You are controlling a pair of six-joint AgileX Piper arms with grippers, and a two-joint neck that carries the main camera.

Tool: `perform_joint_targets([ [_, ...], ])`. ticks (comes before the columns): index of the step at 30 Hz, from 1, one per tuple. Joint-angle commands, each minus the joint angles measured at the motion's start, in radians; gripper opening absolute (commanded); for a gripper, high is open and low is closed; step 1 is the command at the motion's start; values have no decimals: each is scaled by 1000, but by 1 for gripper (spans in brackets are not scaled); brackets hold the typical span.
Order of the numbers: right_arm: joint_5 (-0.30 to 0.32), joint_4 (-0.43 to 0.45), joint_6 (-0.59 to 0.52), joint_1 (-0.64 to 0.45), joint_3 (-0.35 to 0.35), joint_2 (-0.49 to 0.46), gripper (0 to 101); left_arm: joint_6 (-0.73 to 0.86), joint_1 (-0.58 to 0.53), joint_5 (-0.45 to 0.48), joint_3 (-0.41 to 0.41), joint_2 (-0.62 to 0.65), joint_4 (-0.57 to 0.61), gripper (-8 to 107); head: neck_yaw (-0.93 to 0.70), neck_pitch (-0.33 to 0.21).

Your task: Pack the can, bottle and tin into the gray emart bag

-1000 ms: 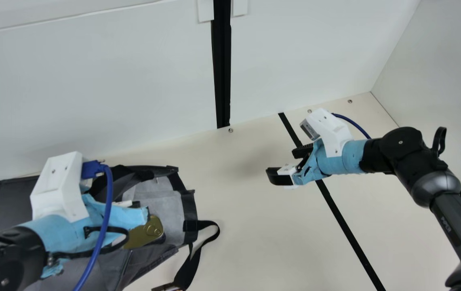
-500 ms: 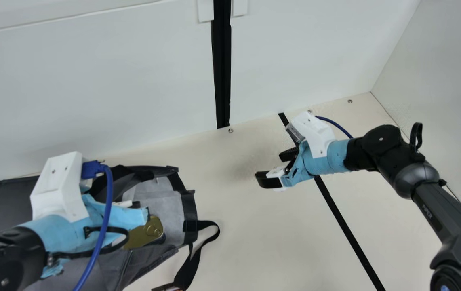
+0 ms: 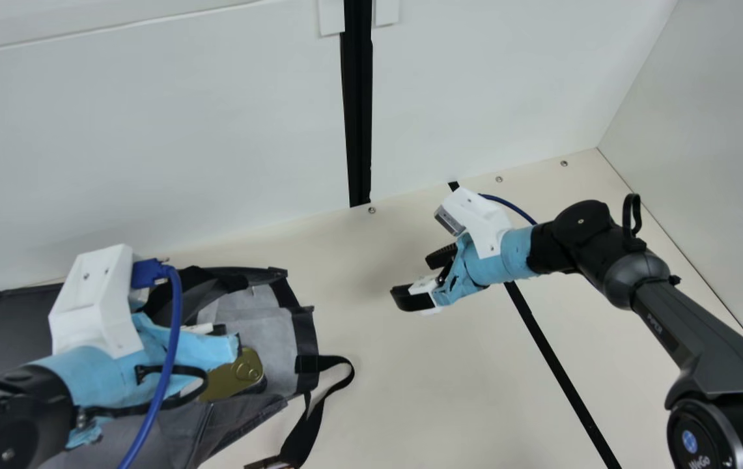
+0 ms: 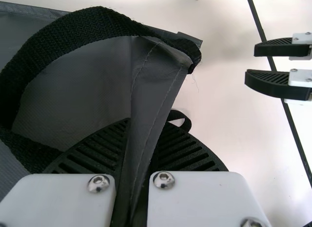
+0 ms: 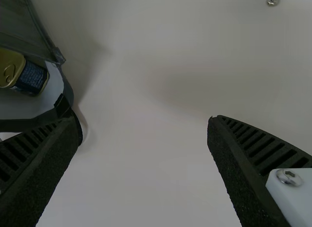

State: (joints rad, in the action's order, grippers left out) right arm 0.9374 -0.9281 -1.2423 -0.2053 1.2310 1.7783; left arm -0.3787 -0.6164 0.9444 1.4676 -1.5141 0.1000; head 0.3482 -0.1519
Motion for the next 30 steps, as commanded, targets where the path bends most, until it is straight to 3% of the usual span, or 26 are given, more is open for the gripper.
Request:
perform_joint_targets([
  [1,1,-6,-7,8,3,8,91,0,0,0,0,0,0,10,1,-23],
  [13,1,-64,-35,71,13,52,91,0,0,0,0,0,0,10,1,-23],
  [30,0,-152,-83,163,-23,87,91,0,0,0,0,0,0,10,1,-23],
])
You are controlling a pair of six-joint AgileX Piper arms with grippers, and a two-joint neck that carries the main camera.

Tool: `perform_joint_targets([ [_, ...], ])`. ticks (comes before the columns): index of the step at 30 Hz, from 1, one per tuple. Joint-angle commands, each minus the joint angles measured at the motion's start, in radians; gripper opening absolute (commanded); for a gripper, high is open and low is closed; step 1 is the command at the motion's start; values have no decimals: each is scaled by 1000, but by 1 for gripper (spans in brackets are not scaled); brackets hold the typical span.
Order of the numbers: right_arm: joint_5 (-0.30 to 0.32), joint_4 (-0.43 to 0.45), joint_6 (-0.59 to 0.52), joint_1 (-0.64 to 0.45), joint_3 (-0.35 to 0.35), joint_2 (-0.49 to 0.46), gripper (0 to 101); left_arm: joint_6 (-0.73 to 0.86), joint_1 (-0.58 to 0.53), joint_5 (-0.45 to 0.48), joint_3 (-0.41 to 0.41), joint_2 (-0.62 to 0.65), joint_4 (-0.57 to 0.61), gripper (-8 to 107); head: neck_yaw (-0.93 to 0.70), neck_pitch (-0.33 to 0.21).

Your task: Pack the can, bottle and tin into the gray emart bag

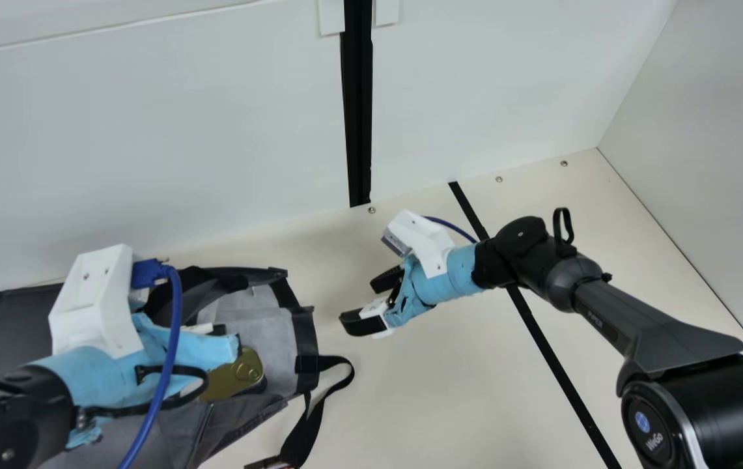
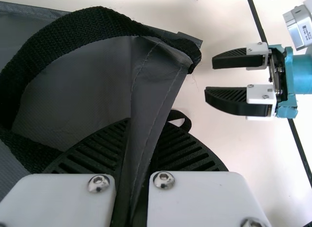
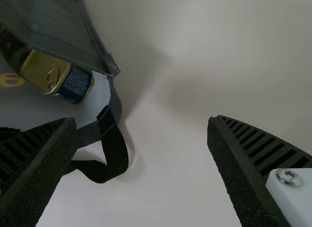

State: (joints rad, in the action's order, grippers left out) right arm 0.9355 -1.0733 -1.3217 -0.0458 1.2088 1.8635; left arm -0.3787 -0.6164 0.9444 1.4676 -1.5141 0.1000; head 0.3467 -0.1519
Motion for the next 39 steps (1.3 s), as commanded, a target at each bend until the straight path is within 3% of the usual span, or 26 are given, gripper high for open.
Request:
perform_joint_targets([
  [1,3,-12,-8,8,-2,5,91,0,0,0,0,0,0,10,2,-23],
  [22,13,-109,-79,94,11,85,91,0,0,0,0,0,0,10,2,-23],
  [39,15,-184,-113,159,88,202,91,0,0,0,0,0,0,10,2,-23],
])
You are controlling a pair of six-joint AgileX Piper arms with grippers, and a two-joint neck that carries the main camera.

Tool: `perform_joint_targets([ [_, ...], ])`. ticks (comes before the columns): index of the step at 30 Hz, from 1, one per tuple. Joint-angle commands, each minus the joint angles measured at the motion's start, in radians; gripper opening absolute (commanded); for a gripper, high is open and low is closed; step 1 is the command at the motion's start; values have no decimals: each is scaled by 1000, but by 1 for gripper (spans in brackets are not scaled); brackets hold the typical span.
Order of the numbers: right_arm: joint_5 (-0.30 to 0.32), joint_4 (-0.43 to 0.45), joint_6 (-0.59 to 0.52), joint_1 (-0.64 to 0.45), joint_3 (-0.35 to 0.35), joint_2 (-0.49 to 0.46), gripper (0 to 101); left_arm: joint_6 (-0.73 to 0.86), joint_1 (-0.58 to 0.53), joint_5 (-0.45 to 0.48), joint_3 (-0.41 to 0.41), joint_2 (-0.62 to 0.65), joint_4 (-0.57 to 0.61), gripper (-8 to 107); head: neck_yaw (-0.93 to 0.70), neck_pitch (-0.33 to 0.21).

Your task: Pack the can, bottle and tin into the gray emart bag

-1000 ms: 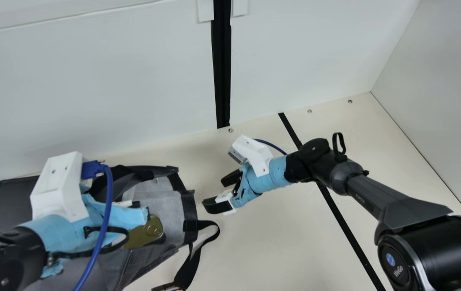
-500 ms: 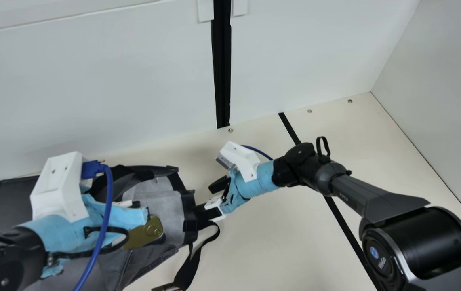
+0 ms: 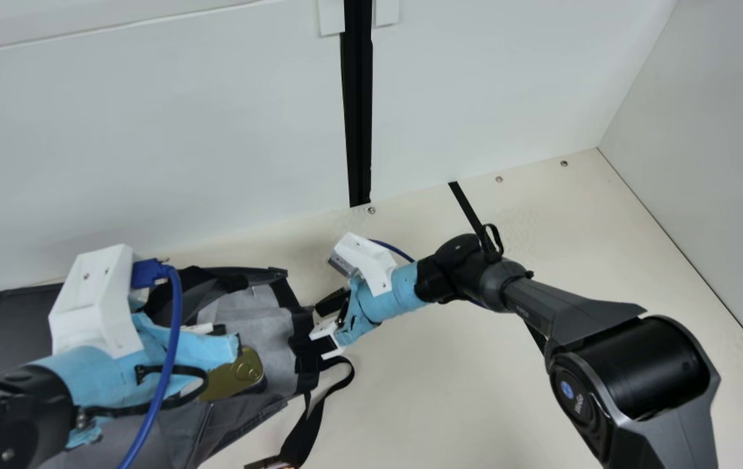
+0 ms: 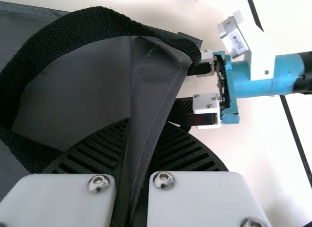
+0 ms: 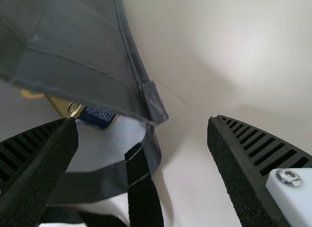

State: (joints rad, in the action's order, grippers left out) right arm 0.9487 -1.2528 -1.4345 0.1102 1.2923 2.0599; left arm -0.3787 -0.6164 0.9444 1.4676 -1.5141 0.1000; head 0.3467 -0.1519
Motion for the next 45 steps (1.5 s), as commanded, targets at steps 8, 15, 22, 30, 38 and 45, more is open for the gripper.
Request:
perform_joint_targets([
  [8,8,-29,12,35,58,52,91,0,0,0,0,0,0,10,2,-23],
  [15,14,-44,24,62,101,85,91,0,0,0,0,0,0,10,2,-23],
  [22,22,-55,42,78,106,96,84,0,0,0,0,0,0,10,2,-23],
  [30,47,-63,46,80,71,81,31,0,0,0,0,0,0,10,2,-23],
  [38,80,-75,49,67,43,58,0,0,0,0,0,0,0,10,2,-23],
  [45,101,-83,45,48,12,33,0,0,0,0,0,0,0,10,2,-23],
])
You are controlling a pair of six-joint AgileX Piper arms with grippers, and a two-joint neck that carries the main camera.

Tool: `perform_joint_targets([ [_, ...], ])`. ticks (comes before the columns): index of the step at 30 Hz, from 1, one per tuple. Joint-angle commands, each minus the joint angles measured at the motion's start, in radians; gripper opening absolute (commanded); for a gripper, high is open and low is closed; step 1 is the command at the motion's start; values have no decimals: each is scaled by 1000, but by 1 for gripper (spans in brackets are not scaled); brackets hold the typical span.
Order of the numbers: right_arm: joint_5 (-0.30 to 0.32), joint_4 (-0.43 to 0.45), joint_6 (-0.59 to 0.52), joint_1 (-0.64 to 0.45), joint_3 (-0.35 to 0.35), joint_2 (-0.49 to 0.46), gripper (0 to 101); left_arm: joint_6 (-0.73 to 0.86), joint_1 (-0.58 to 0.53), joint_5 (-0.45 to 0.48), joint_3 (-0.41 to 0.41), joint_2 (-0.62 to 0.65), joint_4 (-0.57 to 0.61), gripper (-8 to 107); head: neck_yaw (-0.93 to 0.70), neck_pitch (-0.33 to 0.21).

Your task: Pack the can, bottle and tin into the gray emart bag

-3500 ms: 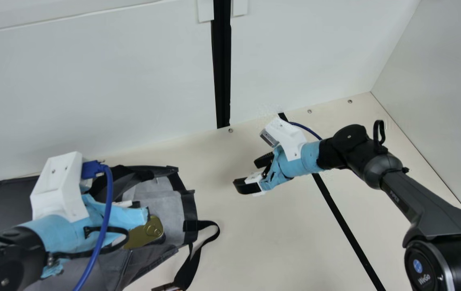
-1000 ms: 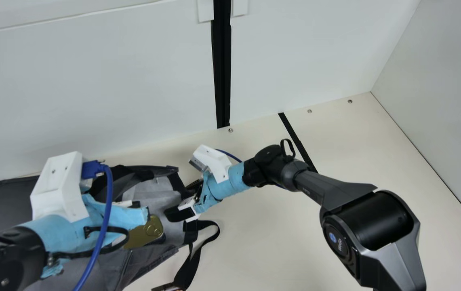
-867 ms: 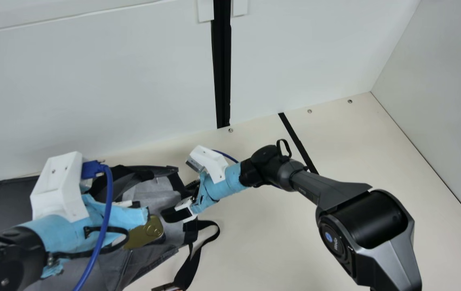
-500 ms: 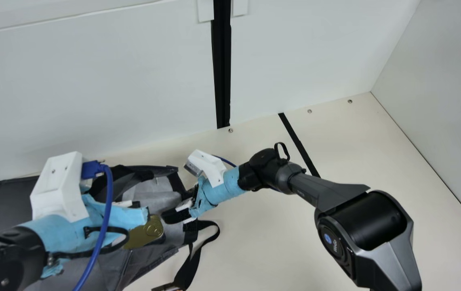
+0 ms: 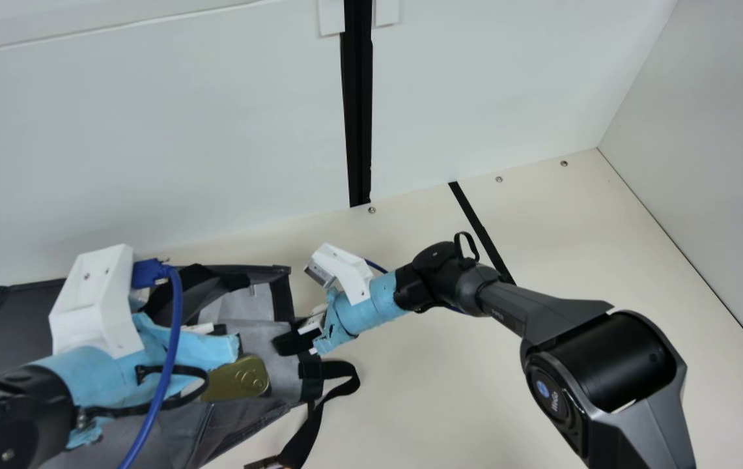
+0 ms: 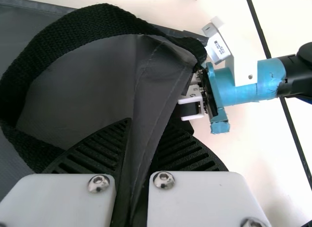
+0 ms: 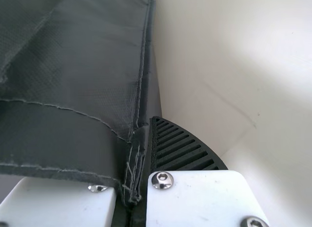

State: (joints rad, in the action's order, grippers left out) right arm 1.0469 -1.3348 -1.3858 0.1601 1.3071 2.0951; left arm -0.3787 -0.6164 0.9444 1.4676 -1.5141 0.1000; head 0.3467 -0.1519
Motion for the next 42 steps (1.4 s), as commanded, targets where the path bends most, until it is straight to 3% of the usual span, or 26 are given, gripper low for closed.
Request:
perform_joint_targets([
  [1,6,-2,-5,-5,-7,-6,0,0,0,0,0,0,0,10,2,-23],
  [16,43,-25,-7,-67,-50,-67,0,17,8,-8,-24,21,8,10,2,-23],
  [42,132,-75,127,-228,-119,-302,0,255,100,-99,91,-52,173,10,2,-23],
])
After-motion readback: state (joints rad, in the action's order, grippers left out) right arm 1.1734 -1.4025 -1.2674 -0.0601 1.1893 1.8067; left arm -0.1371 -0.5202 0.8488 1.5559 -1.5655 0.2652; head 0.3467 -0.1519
